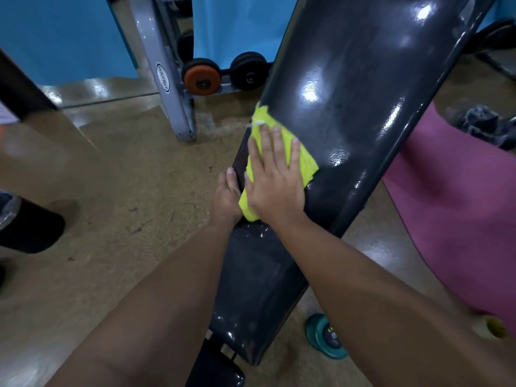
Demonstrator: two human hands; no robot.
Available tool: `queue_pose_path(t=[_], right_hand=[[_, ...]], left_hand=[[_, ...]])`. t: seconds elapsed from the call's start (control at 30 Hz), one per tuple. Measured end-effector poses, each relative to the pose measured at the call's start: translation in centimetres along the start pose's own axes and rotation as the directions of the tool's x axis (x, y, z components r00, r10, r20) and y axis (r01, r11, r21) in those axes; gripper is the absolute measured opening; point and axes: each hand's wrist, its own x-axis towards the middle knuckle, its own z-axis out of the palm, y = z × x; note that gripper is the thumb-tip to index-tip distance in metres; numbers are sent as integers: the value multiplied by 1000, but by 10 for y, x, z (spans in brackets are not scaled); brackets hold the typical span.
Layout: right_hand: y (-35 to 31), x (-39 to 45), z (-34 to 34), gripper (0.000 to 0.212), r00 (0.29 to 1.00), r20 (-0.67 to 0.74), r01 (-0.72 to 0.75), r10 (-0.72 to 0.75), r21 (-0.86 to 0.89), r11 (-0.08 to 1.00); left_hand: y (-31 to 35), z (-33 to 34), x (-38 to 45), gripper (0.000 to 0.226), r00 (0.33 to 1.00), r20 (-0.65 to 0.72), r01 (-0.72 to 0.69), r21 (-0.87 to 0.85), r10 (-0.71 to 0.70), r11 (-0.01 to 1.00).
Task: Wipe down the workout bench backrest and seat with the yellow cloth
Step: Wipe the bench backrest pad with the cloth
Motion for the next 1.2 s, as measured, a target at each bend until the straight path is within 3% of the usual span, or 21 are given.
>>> queue_pose_path(t=[0.1,0.3,0.43,0.53,0.73,0.93,1.1,1.2], right_hand=[[10,-9,4,60,997,-23,70,-70,-3,998],[3,28,-6,64,1000,29,-10,12,-57,998],[-15,19,0,64,962,198,209,-190,-82,974],[-6,-2,4,62,941,185,295,-283,-45,954],[-9,11,0,60,994,75,82,-77,-63,995],[-10,-39,14,52,995,-43,92,-90,48,995],[15,-61,10,57,937,-240,-233,254,112,966],[4,-51,7,58,924,-210,-293,320,149,944]], left_hand=[[5,-2,-3,46,1000,4,-3,17,3,1000],[-1,-9,2,48,995,81,-50,-50,54,997],[-5,-19,4,51,983,184,-20,-52,29,998],[-4,-23,6,52,979,203,8,15,-11,1000],[-6,-25,6,56,977,187,90,49,-98,995],[-13,-15,3,73,974,53,221,11,-221,975],[-11,-10,-1,74,964,-58,260,4,-259,966],[-12,-8,-3,73,965,-77,253,29,-251,967]])
